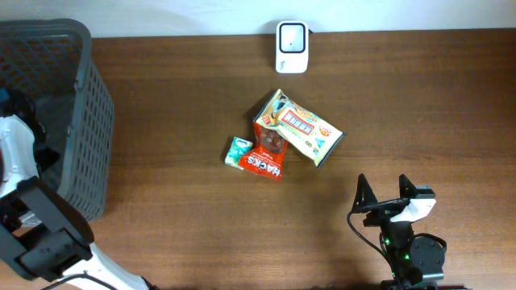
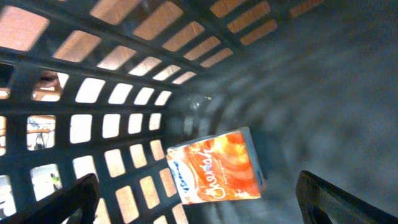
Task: Scan the item barcode
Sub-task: 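Lower the left gripper into the basket and grasp the orange box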
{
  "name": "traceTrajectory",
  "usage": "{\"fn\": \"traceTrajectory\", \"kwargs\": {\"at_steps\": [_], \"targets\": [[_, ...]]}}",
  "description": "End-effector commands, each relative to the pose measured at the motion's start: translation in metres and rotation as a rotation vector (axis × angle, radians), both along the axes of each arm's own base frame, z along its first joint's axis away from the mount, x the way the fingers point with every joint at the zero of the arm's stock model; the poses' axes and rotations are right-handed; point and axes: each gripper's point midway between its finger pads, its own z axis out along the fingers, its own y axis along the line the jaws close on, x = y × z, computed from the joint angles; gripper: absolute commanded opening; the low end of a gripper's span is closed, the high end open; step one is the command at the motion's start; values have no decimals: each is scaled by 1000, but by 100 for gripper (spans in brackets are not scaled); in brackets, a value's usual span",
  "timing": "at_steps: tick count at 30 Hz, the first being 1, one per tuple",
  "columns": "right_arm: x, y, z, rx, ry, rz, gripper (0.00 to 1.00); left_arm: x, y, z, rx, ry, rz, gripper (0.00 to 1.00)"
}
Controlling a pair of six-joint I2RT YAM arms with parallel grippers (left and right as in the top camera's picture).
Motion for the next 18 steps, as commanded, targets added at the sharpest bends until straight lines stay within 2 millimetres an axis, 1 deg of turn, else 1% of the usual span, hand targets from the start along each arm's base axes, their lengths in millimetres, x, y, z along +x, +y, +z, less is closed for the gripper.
{"fn": "traceTrajectory", "kwargs": {"at_steps": [1,5,9,14,18], "targets": [[0,3,-3,6,7,17,99,9,-7,-26,-96,4,-13,99],[0,3,-3,6,7,17,99,5,-11,-47,-137,61,-10,99],[0,3,-3,6,7,17,98,2,-12,-63,-162,104,-8,99],[0,3,-3,6,7,17,98,0,-13,-67,-170,116,-6,99],[0,3,-3,6,7,17,99,-10,-13,-68,-166,146,14,99]]}}
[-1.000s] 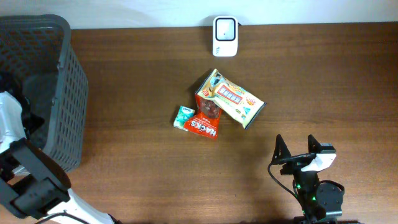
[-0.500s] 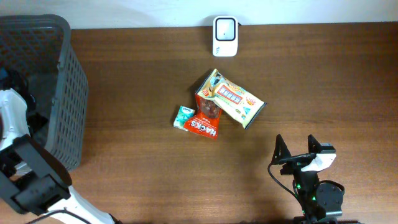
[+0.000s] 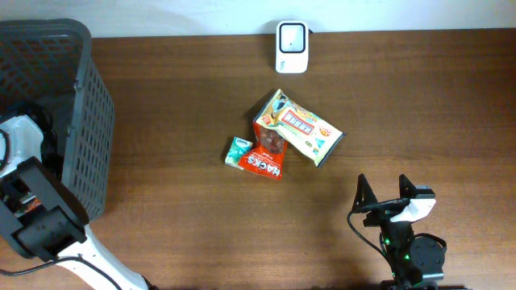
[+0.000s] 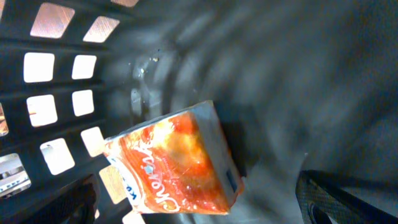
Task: Scan the item barcode
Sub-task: 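Lower the left gripper into the basket and grasp the orange box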
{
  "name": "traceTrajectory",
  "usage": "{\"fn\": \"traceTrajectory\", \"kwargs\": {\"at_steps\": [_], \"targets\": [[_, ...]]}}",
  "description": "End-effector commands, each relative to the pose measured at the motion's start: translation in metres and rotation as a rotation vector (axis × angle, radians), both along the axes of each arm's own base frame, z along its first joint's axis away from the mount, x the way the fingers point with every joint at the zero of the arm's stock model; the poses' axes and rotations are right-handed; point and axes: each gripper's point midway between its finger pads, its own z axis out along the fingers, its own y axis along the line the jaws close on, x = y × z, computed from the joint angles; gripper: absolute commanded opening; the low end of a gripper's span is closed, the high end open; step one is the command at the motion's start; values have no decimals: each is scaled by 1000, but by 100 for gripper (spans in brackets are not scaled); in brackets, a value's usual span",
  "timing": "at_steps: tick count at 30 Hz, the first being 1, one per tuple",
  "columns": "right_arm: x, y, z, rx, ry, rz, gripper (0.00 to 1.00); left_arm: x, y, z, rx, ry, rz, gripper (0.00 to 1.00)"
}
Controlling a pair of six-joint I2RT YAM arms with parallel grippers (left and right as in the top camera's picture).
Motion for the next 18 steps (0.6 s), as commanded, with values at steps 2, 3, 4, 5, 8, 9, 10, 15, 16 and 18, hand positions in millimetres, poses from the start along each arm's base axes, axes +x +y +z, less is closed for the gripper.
{"fn": "traceTrajectory", "kwargs": {"at_steps": [2,3,4,5,8,9,10,15,16,18], "targets": [[0,3,-3,6,7,17,98,-10,2,-7,-5,37,18,99],[0,3,-3,6,7,17,99,-11,2,-8,-6,39,20,99],[0,3,-3,6,7,17,98,-13,3,-10,-9,43,24,99],[0,3,-3,6,7,17,99,-14,5,-10,-9,42,28,93],[0,3,-3,6,7,17,98,-17,8,-11,-8,41,40,57],[0,3,-3,6,7,17,98,-17,8,-11,-7,39,41,52],[0,3,-3,6,6,17,98,-17,9,-11,-7,39,42,52],[0,3,-3,6,7,17,99,-18,11,-11,-6,37,48,25],[0,3,-3,6,7,17,98,-18,11,-11,-6,37,48,22],[0,3,-3,6,7,17,99,-18,11,-11,-6,37,48,21]]}}
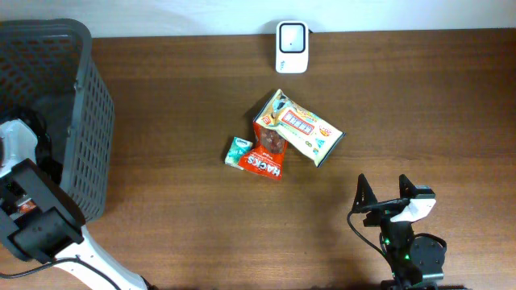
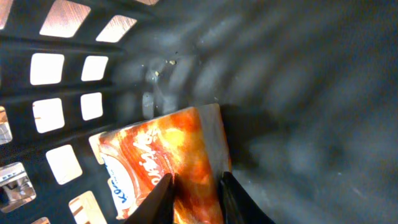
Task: Scan the item barcode
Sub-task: 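Lower the left gripper into the basket and grasp the orange box, then lift the orange box out and set it on the table below the pile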
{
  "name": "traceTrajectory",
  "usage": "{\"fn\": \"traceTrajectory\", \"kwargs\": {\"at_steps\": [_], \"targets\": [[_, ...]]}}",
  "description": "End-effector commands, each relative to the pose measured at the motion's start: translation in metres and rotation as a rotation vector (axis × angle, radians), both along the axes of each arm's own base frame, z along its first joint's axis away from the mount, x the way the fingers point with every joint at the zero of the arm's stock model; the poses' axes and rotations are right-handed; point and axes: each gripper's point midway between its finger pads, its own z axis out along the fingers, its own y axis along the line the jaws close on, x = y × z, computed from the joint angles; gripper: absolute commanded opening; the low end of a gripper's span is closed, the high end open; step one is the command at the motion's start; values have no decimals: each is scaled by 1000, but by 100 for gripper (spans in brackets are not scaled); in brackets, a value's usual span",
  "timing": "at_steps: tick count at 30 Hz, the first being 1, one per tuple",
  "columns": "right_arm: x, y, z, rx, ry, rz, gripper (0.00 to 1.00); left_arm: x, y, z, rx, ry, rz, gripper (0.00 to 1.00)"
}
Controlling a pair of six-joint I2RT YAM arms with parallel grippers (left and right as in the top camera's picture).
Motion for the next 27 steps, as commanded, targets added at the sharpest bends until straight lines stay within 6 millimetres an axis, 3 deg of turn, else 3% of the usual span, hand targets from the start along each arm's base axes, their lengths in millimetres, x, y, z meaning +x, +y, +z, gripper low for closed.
{"fn": "traceTrajectory", "kwargs": {"at_steps": [1,3,4,5,9,14,16,17,23,27], "targets": [[0,3,-3,5,6,17,98,-7,2,-8,-5,34,11,16],[0,3,-3,6,7,17,98,-8,1,-8,-7,36,11,15],[0,3,-3,6,6,17,98,-8,1,-8,-7,37,11,22],[0,3,-3,6,7,17,98,-8,1,-8,-7,37,11,45],[0,3,-3,6,6,17,99,-9,2,-9,-8,37,15,54],[0,3,-3,6,7,17,99,-11,3,-9,-10,37,22,23],[0,3,-3,6,7,17,98,-12,4,-9,-11,37,24,4],[0,3,-3,6,7,17,98,-12,4,-9,-11,37,25,0],[0,3,-3,6,7,17,98,-5,9,2,5,24,16,0],[0,3,-3,6,7,17,99,25,18,52,44,-56,-3,0]]}}
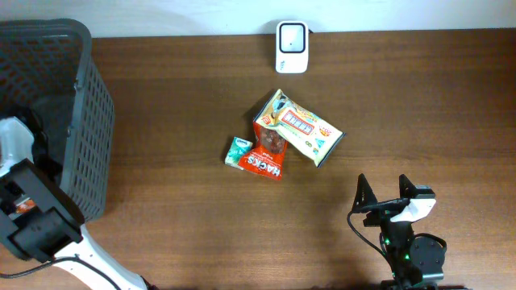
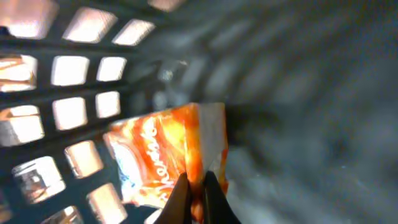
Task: Scan the item barcode
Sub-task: 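Lift the orange box out and set it on the table below the pile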
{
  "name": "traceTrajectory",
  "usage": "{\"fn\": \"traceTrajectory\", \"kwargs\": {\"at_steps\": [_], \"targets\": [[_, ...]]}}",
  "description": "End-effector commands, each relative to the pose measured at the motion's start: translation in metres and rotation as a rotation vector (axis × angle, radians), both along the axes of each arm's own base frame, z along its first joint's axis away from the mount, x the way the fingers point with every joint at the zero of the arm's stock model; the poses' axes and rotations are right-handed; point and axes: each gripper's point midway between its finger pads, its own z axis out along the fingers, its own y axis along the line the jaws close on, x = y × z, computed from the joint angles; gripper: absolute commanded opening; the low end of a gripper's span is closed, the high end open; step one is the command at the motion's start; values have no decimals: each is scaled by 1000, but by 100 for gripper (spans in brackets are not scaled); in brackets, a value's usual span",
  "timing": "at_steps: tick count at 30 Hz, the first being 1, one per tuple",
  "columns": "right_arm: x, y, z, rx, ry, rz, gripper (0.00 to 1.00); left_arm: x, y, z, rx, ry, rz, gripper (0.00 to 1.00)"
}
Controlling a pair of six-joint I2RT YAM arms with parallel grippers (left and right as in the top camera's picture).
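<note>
An orange snack packet lies inside the dark grey basket, and its right edge is pinched between the two black fingers of my left gripper, which is shut on it. The wrist view is blurred. From overhead only the white left arm shows, reaching into the basket; its gripper and the packet are hidden there. A white barcode scanner stands at the table's far edge. My right gripper rests open and empty near the front right.
In the middle of the table lie a yellow snack bag, a red HACKS bag partly under it, and a small green pack. The basket's tall mesh walls surround the left arm.
The left fingers, a little apart around the packet's edge before, are now squeezed tight on it. The packet sits more tilted in the view. The right arm has not moved.
My left gripper was wide open above the orange packet on the basket floor. It was then closer, still open. After that its fingers stood on either side of the packet's edge, and now they are shut on it.
</note>
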Motion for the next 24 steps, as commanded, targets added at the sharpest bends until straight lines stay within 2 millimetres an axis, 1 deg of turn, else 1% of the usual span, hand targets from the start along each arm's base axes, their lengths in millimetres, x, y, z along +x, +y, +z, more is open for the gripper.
{"fn": "traceTrajectory", "kwargs": {"at_steps": [1,2,4,6,8,12,15,16,18,19,20,21,24], "targets": [[0,3,-3,6,7,17,98,34,16,54,81,-102,-20,0],[0,3,-3,6,7,17,98,46,16,74,106,-141,-35,0],[0,3,-3,6,7,17,99,62,13,103,140,-196,-60,0],[0,3,-3,6,7,17,99,81,4,131,163,-266,-97,0],[0,3,-3,6,6,17,99,95,-6,149,168,-316,-133,0],[0,3,-3,6,7,17,99,126,-34,190,172,-428,-256,0],[0,3,-3,6,6,17,99,140,-56,224,201,-514,-311,0],[0,3,-3,6,7,17,98,145,-68,238,200,-559,-336,0],[0,3,-3,6,7,17,98,150,-86,256,184,-625,-373,0],[0,3,-3,6,7,17,98,152,-100,266,161,-666,-400,0],[0,3,-3,6,7,17,98,153,-124,280,114,-725,-444,0],[0,3,-3,6,6,17,99,154,-136,286,87,-757,-470,0],[0,3,-3,6,7,17,98,166,-195,309,-57,-875,-683,0]]}}
